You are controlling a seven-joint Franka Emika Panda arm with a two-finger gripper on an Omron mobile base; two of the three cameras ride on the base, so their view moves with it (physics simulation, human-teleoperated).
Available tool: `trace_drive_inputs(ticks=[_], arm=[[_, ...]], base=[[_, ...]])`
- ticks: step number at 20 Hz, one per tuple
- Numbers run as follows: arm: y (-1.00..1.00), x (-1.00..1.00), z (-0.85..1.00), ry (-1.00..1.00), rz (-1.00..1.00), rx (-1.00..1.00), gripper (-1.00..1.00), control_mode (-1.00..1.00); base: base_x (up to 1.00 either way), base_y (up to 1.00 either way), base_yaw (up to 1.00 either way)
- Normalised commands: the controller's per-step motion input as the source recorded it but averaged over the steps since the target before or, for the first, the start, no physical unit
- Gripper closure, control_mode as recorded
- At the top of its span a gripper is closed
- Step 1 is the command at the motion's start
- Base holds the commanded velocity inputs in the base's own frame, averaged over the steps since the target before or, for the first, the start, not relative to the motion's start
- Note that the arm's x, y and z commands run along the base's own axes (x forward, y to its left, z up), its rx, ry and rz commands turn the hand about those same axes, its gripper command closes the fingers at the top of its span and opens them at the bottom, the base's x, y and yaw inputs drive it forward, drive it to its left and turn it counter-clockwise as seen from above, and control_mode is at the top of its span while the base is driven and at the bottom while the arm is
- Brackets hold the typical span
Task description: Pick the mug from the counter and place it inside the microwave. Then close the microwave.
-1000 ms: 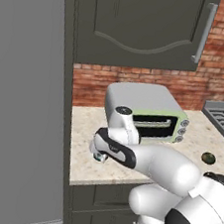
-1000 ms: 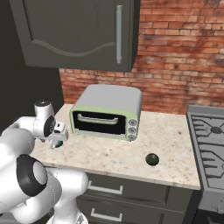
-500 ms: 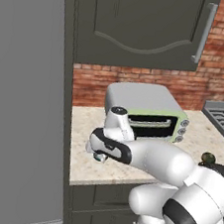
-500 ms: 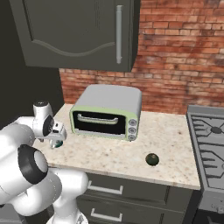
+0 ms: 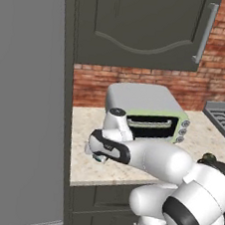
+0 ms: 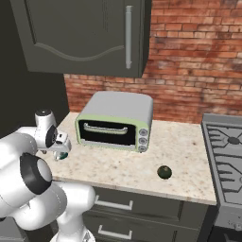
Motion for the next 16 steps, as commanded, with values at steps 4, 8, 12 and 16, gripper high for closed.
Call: trace_drive_inputs(ticks=[4, 8, 12, 16], arm=[[0.00, 0.00, 0.00, 0.00, 0.00, 0.00, -1.00, -1.00], [0.00, 0.00, -0.03, 0.00, 0.00, 0.00, -1.00, -1.00], [0.00, 0.07, -0.01, 0.00, 0.00, 0.00, -1.00, -1.00], [0.00, 0.12, 0.00, 0.00, 0.00, 0.00, -1.00, -1.00]], base=[[0.00, 0.00, 0.00], [0.00, 0.00, 0.00], [0.00, 0.00, 0.00], [0.00, 0.00, 0.00]])
